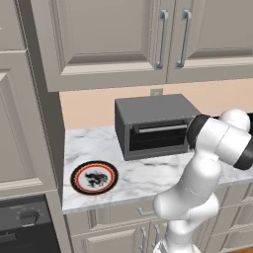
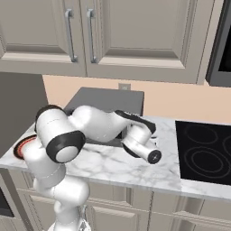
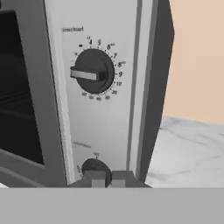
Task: Pull the toaster oven rack outwards. Pick up the baguette from the plate and place it on the toaster oven rack. Close the toaster oven door fully and set the temperature to the lowest setting.
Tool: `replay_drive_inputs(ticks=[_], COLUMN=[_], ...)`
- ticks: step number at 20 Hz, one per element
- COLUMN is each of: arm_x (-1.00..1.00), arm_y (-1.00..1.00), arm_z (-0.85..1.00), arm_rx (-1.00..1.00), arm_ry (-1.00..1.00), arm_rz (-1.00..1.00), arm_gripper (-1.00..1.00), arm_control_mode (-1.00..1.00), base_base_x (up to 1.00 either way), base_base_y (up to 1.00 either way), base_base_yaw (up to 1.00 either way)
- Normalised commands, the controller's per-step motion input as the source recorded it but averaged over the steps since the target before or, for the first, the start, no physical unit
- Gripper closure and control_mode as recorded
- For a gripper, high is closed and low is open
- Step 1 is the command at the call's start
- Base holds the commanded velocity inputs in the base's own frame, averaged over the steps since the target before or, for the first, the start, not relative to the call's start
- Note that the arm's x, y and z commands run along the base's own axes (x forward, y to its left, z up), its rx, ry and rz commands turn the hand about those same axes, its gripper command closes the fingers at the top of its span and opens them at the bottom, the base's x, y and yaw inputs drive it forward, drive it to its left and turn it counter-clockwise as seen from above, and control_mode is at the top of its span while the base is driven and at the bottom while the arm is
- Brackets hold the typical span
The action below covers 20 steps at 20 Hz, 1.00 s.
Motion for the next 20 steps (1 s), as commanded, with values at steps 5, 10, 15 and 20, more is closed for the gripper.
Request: replay_drive_inputs(ticks=[5,10,15,20], arm_x=[-0.29,-0.35,-0.35,-0.14], arm_y=[0.0,0.0,0.0,-0.01], arm_z=[-0.53,-0.66,-0.67,-0.15], arm_rx=[-0.92,-0.86,-0.78,-0.45], arm_ry=[-0.31,-0.34,-0.36,0.09], arm_rz=[0.0,0.0,0.0,-0.02], arm_gripper=[1.0,1.0,1.0,1.0], arm_control_mode=[-1.0,-1.0,-1.0,-1.0], base_base_x=[0.0,0.0,0.0,0.0], base_base_y=[0.0,0.0,0.0,0.0], base_base_yaw=[0.0,0.0,0.0,0.0])
